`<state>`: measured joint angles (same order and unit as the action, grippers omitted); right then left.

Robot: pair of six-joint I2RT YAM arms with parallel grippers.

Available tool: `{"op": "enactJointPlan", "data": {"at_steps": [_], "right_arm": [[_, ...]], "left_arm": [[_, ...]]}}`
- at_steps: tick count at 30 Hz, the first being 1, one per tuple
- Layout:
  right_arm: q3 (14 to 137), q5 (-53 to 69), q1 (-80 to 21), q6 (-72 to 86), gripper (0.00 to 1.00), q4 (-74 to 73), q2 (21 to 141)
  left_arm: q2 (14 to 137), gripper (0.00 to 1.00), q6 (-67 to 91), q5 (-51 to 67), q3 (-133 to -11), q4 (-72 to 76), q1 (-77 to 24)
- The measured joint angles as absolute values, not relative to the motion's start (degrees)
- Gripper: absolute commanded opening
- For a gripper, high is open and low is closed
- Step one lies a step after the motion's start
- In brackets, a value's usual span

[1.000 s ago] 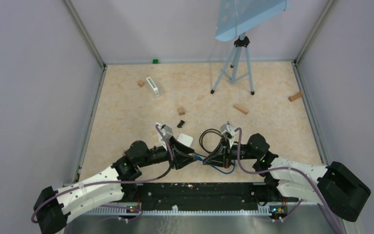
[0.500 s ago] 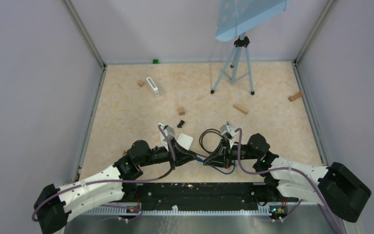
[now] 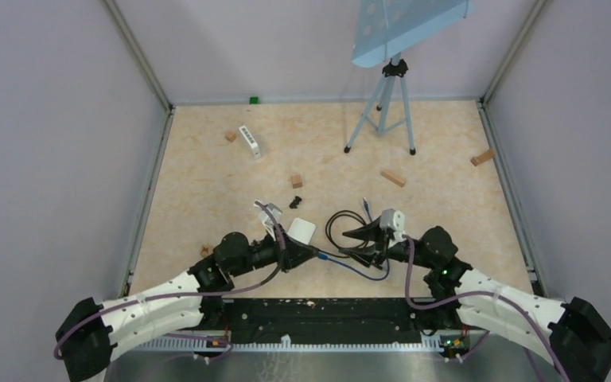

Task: Insert the plug into the switch port
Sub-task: Insert the connector into the switch port.

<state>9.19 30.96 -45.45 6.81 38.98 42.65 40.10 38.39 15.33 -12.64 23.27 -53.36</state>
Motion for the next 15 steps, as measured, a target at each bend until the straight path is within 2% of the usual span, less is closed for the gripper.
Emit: {"op": "enactJointPlan", "data": {"at_steps": [5, 10, 15], "right_arm": [[4.8, 27.1, -47.2, -3.0, 0.45, 43.5, 42.2], [4.5, 20.0, -57.1, -12.5, 0.45, 44.9, 44.6], [4.5, 13.8, -62.7, -16.0, 0.44, 48.2, 50.7]], "left_arm": [[39.9, 0.00, 45.3, 11.7, -9.0, 23.5, -53.4], [39.1, 0.00, 48.6, 8.6, -8.9, 22.5, -53.4], [38.6, 0.00, 51.0, 6.6, -8.9, 21.8, -53.4]]}}
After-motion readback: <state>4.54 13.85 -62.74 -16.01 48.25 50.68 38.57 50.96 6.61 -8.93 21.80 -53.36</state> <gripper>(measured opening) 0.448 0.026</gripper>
